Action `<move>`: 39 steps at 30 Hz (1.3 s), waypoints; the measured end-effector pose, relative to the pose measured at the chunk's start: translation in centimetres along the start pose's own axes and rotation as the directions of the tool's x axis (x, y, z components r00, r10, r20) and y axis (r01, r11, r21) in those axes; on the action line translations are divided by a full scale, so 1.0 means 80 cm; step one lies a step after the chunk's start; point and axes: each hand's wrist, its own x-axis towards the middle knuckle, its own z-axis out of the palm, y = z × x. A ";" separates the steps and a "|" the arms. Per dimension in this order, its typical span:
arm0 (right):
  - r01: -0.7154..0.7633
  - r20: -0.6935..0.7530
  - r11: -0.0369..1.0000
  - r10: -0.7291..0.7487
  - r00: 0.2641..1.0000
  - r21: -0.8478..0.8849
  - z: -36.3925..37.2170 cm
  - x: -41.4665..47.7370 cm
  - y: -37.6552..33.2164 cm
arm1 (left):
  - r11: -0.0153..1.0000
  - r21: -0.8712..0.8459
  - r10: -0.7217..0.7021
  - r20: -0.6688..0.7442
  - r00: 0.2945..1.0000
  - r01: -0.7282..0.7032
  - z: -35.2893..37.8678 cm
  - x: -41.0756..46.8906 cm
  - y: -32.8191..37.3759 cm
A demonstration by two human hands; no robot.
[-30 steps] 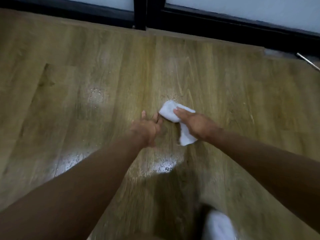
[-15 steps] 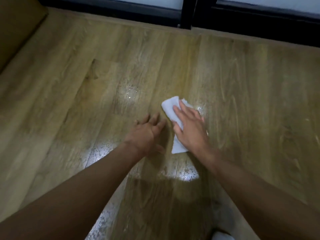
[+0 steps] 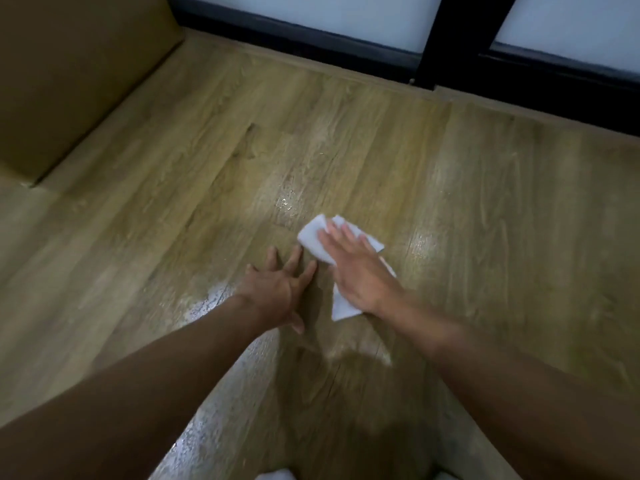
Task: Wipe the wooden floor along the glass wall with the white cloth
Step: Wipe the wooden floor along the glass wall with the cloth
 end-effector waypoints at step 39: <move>0.211 -0.057 0.976 -0.214 0.975 -0.048 0.020 0.090 -0.020 | 0.921 -0.319 -0.320 -0.288 0.902 0.225 0.065 -0.005 -0.172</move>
